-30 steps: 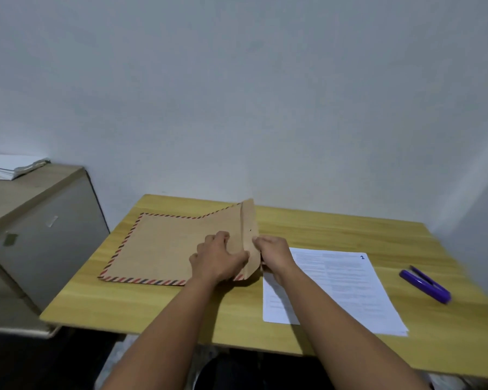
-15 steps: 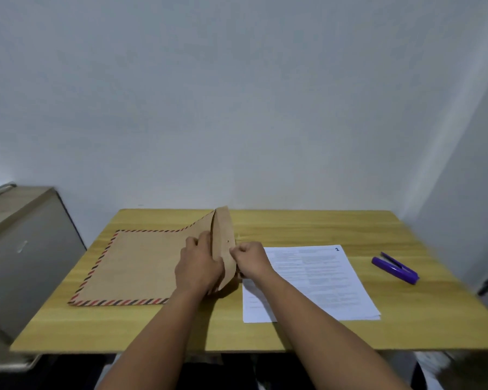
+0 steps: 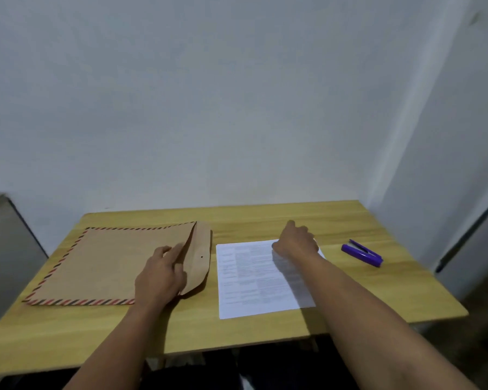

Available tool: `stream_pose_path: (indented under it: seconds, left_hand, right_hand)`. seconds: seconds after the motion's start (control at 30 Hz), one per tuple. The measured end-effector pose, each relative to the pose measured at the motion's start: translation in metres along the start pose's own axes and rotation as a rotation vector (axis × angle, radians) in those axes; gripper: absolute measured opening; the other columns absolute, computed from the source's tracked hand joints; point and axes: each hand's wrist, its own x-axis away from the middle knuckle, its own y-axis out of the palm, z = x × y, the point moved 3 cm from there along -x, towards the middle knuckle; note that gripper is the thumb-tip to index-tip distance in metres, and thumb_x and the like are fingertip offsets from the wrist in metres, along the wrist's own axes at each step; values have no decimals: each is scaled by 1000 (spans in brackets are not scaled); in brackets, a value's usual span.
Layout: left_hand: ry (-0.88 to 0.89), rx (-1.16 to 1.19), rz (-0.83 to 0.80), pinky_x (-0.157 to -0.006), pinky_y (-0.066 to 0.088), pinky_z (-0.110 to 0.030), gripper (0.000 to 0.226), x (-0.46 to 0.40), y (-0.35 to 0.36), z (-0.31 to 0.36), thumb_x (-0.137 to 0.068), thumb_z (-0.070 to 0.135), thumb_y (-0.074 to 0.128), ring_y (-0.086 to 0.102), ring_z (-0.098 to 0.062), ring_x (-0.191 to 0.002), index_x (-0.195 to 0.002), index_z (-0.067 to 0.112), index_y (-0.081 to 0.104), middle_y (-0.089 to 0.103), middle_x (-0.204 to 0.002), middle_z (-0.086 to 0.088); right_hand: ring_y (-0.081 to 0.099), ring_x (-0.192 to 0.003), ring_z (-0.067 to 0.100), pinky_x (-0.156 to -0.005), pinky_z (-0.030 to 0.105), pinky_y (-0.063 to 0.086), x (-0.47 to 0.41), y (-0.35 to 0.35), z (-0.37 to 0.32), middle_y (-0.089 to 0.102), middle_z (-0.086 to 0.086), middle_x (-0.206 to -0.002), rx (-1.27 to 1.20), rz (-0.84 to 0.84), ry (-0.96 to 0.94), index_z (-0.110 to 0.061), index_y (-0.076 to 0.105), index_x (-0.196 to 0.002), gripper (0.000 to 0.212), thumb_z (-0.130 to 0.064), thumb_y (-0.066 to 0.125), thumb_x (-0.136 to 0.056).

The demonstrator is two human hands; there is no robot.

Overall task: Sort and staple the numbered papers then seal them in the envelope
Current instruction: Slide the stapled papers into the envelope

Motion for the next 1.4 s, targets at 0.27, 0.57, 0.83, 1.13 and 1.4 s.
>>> stream_pose_path:
  seconds: [0.27, 0.57, 0.83, 1.13, 1.4]
  left_hand:
    - [-4, 99, 38, -77, 58, -42, 57, 0, 0, 5, -95, 16, 53, 57, -26, -119, -149, 31, 39, 44, -151, -3]
    - [-39, -29, -43, -86, 55, -45, 39, -8, 2, 7, -100, 24, 53, 53, -28, -130, -138, 31, 61, 36, -160, -1]
    - [-9, -19, -103, -93, 56, -45, 51, -14, 3, 5, -97, 21, 55, 52, -28, -132, -147, 30, 53, 44, -156, -4]
    - [-12, 14, -82, -86, 58, -39, 49, -16, 0, 7, -97, 25, 54, 59, -22, -120, -145, 32, 55, 55, -145, -1]
    - [-25, 17, -52, -81, 52, -35, 49, -13, 0, 7, -99, 28, 47, 60, -21, -115, -147, 37, 52, 59, -140, 6]
  right_hand:
    - [57, -129, 33, -77, 40, 48, -24, 0, 76, 58, 10, -142, 150, -202, 315, -11, 14, -160, 157, -81, 86, -39]
    - [61, -115, 27, -90, 36, 50, -31, 8, 88, 61, 1, -112, 61, -282, 334, -12, 42, -141, 120, -73, 90, -50]
    - [66, -99, 30, -74, 29, 46, -28, -30, 87, 69, 8, -107, -96, -39, -26, -7, 62, -118, 24, -8, 55, -95]
    - [63, -125, 26, -108, 45, 52, -18, -112, 34, 64, 2, -141, -541, 171, -378, -25, 53, -151, 58, -5, 48, -97]
    - [66, -123, 21, -105, 47, 55, -14, -119, -4, 65, -4, -142, -614, 148, -455, -31, 55, -147, 54, -7, 49, -99]
